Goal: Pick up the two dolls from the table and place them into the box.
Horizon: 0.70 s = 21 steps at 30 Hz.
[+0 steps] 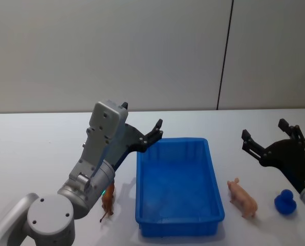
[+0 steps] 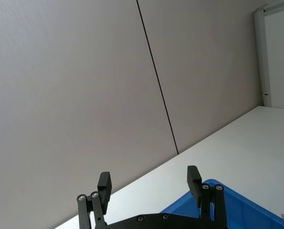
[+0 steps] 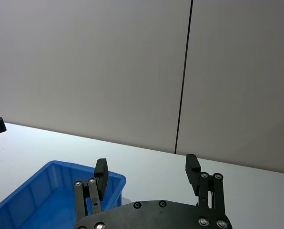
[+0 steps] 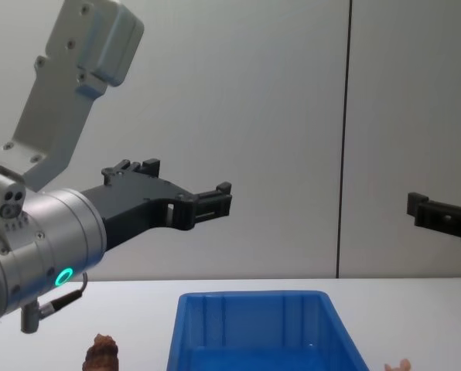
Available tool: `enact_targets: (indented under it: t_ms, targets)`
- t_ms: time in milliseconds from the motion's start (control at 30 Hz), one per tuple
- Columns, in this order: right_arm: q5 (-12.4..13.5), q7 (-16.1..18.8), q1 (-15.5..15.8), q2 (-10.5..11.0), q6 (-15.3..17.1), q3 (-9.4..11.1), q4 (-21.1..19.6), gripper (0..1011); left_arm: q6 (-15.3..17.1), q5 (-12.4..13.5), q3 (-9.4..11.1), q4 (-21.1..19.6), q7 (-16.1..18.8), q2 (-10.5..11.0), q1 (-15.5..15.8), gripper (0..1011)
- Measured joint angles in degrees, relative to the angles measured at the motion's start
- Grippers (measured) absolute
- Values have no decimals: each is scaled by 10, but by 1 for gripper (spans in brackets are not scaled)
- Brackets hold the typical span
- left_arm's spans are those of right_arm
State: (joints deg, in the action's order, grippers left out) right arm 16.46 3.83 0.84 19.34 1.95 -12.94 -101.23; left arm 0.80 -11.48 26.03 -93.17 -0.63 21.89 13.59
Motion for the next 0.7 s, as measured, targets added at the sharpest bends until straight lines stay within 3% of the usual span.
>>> enact_targets:
  t_ms: [333,700]
  targets:
    - [5,2,2,4,0,3,1,1001,0,0,0,0,0,0,0,1004]
    - [47,27,18,40,14,32,7,1001,0,0,0,0,0,0,0,1004]
